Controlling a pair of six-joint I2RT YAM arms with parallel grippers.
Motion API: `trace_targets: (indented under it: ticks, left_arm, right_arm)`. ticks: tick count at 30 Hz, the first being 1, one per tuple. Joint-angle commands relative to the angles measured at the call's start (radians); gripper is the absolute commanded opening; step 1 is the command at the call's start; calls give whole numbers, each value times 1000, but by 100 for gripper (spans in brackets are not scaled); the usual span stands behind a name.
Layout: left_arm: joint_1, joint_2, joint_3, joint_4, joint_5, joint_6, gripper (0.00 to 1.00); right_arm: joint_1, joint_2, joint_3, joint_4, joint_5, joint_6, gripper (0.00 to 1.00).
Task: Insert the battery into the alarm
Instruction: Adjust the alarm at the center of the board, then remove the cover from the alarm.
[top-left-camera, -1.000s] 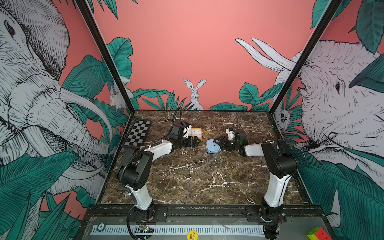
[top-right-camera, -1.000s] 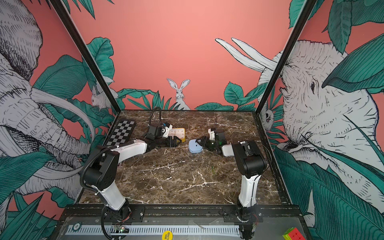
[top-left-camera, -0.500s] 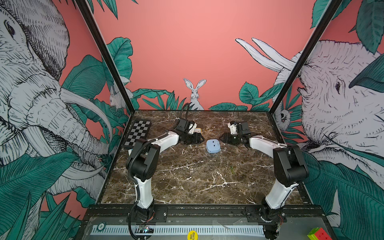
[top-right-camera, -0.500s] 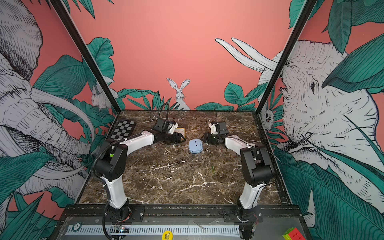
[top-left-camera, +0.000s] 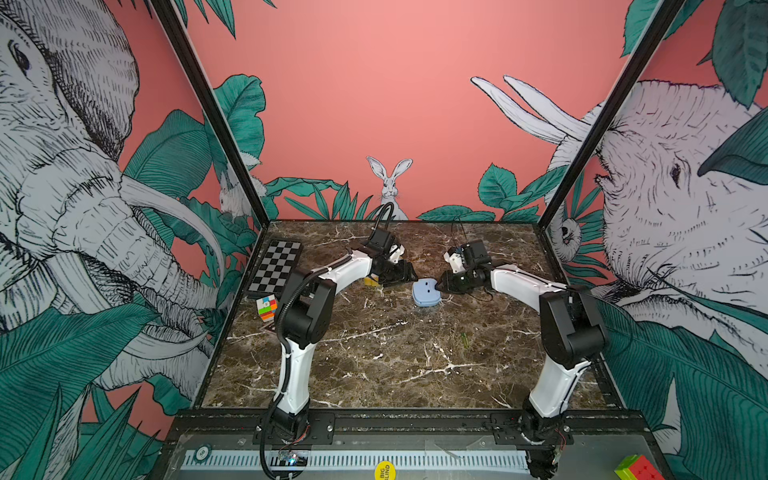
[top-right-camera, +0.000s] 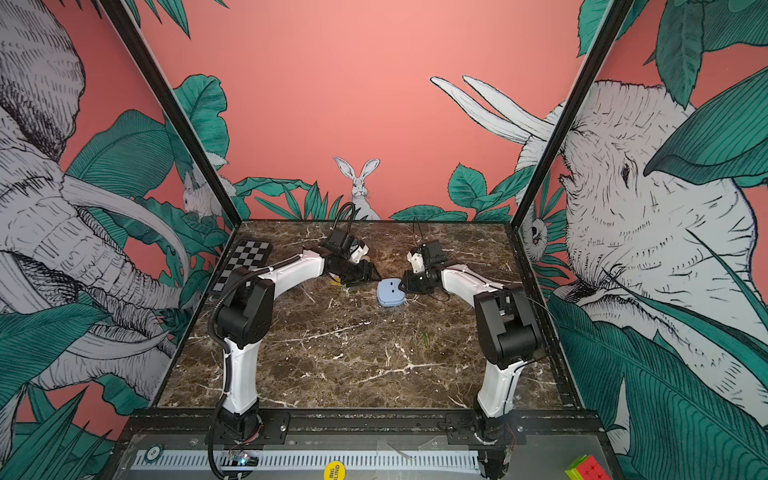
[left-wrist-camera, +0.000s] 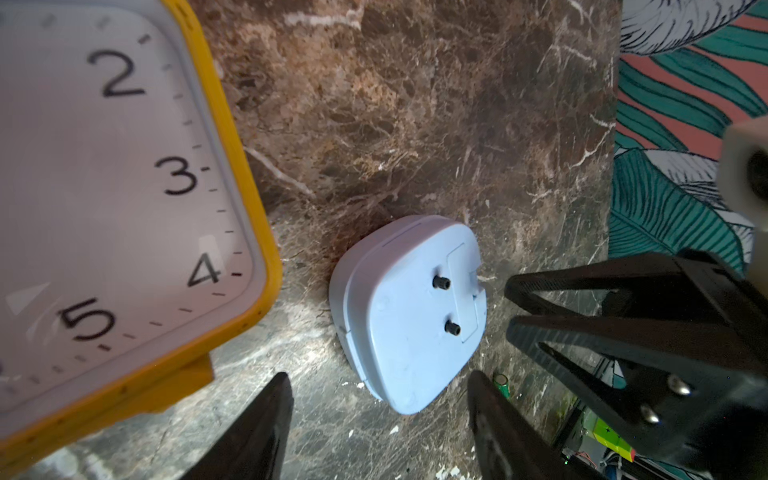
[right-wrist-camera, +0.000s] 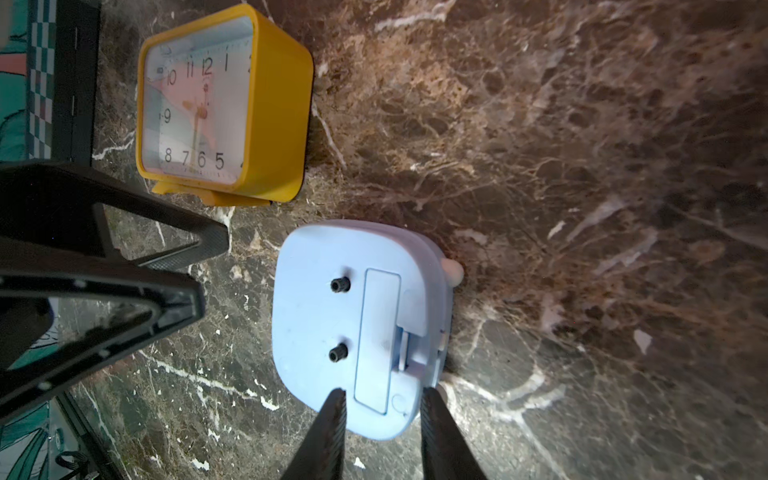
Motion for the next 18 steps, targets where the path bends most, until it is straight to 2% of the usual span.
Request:
trace_targets:
  ticks: [1,18]
  left_arm:
    - [-9,13,40,-60,34,-8,68]
    - [-17,106,127,-117,70,-5,62]
  right_arm:
    - [8,27,26,-3,1,-13,30]
    - [31,94,81,-7,2,1,24]
